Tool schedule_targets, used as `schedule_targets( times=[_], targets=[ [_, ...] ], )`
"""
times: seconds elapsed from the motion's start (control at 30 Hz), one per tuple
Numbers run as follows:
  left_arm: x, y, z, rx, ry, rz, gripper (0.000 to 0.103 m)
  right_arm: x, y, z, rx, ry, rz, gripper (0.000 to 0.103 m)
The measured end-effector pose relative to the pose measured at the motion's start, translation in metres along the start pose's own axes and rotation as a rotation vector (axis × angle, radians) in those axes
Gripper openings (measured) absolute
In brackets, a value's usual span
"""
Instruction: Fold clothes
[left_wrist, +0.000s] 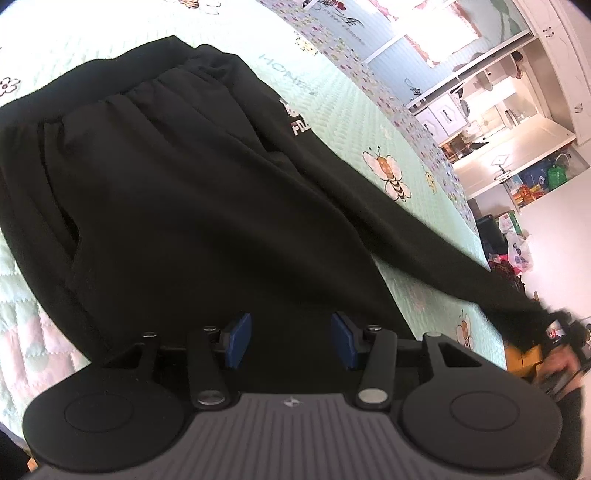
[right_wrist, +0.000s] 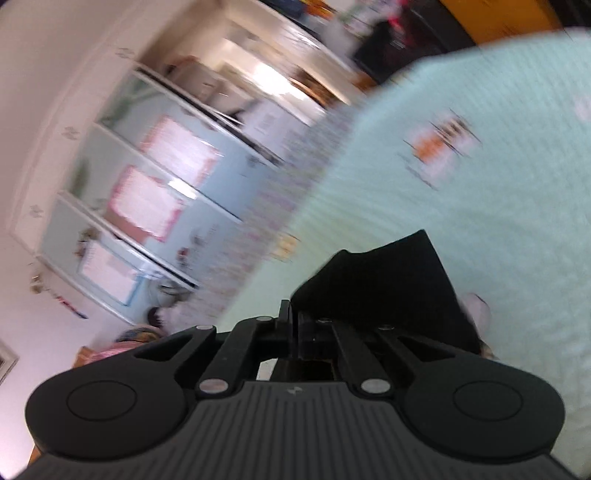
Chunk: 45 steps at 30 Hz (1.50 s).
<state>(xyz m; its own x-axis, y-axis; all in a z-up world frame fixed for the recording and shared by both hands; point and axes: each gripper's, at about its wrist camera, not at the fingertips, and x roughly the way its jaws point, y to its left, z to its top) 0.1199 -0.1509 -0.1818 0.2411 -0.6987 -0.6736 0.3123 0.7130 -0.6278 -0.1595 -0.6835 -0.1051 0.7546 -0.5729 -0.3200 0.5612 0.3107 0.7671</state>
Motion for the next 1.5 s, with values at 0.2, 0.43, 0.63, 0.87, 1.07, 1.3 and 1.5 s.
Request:
schedule_targets(
  times=[0.2, 0.43, 0.63, 0.87, 1.07, 1.3, 1.5],
  targets=[
    [-0.007, 0.005, -0.001, -0.028, -0.002, -0.014, 0.051, 0.069, 0.023, 0.032, -0.054, 0.015, -0.117, 0.052],
    [0.002, 0.02, 0.002, -0.043, 0.019, 0.004, 0.055, 0.054, -0.062, -0.011, 0.062, 0.097, -0.109, 0.053],
    [0.006, 0.014, 0.0, -0.031, 0.022, -0.018, 0.056, 0.059, -0.083, -0.064, 0.102, 0.246, -0.077, 0.053],
    [0.005, 0.015, 0.0, -0.029, 0.02, -0.011, 0.056, 0.103, -0.049, -0.099, 0.054, 0.329, -0.164, 0.057],
    [0.004, 0.023, 0.002, -0.048, 0.018, -0.008, 0.056, 0.124, -0.02, -0.101, -0.024, 0.304, -0.156, 0.005],
    [-0.004, 0.021, 0.006, -0.054, -0.011, -0.03, 0.056, 0.066, 0.004, -0.082, -0.023, 0.153, -0.026, 0.004],
    [-0.013, 0.018, 0.011, -0.048, -0.036, -0.056, 0.056, 0.044, -0.025, -0.098, -0.038, 0.236, -0.157, 0.019]
  ],
)
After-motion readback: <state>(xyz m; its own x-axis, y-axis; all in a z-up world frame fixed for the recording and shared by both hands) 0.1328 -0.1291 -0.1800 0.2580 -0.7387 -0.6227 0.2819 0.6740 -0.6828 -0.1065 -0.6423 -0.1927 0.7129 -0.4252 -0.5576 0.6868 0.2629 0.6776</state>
